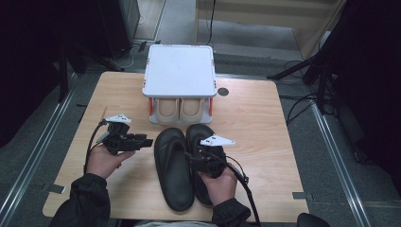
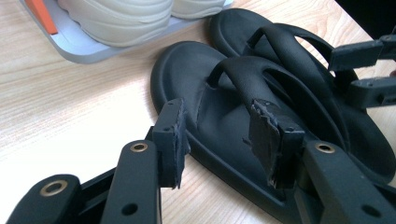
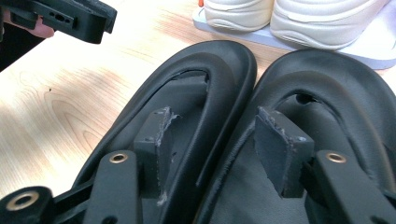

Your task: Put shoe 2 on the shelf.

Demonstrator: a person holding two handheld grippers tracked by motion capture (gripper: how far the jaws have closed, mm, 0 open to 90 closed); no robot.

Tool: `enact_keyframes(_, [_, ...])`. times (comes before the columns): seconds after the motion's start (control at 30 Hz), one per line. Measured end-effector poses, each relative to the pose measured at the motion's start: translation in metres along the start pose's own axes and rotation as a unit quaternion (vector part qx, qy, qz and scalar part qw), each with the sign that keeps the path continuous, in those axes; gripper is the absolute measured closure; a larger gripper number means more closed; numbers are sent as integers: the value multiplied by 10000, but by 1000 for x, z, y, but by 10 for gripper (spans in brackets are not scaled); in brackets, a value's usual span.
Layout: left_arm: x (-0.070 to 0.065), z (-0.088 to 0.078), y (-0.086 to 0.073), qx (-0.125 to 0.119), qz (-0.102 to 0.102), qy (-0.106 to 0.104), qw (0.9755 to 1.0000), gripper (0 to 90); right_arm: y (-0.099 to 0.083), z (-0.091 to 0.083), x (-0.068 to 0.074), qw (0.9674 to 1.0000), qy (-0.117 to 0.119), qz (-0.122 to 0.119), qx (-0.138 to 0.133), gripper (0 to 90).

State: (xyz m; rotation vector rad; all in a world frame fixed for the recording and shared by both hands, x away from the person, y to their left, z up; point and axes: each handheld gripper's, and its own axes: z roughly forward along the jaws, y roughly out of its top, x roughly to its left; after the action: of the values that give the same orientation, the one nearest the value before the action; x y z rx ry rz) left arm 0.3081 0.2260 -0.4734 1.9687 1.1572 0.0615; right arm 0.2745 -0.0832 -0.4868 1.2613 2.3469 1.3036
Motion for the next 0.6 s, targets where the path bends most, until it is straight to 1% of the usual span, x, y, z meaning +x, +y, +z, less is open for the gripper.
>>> enact_keyframes(0.13, [0, 0, 1, -33, 6, -5, 10000, 564, -2, 6, 5, 10000, -56, -3, 32, 454])
enact_keyframes(0.23, [0, 1, 2, -52, 12, 6, 10000, 563, -3, 8, 9, 9997, -216, -84, 18, 447])
enact_keyframes(0.27, [0, 1, 2, -55, 17, 10, 10000, 563, -3, 8, 9, 9997, -216, -84, 18, 447])
enact_keyframes(0.3, [1, 0, 3, -46, 17, -6, 10000, 563, -4, 8, 9, 9994, -328, -69, 27, 442])
enact_keyframes(0.4, [2, 0, 3, -58, 31, 23, 10000, 563, -6, 9, 9, 9993, -364, -40, 90, 437])
enact_keyframes(0.43, [3, 0, 4, -71, 18, 14, 10000, 563, -7, 11, 9, 9992, -383, -11, 150, 435])
enact_keyframes(0.5, [4, 0, 5, -100, 4, 2, 10000, 563, -8, 14, 12, 9988, -466, -28, 138, 440])
enact_keyframes(0.6, [5, 1, 6, -151, -44, -40, 9999, 561, -8, 16, 13, 9987, -506, 13, 117, 446])
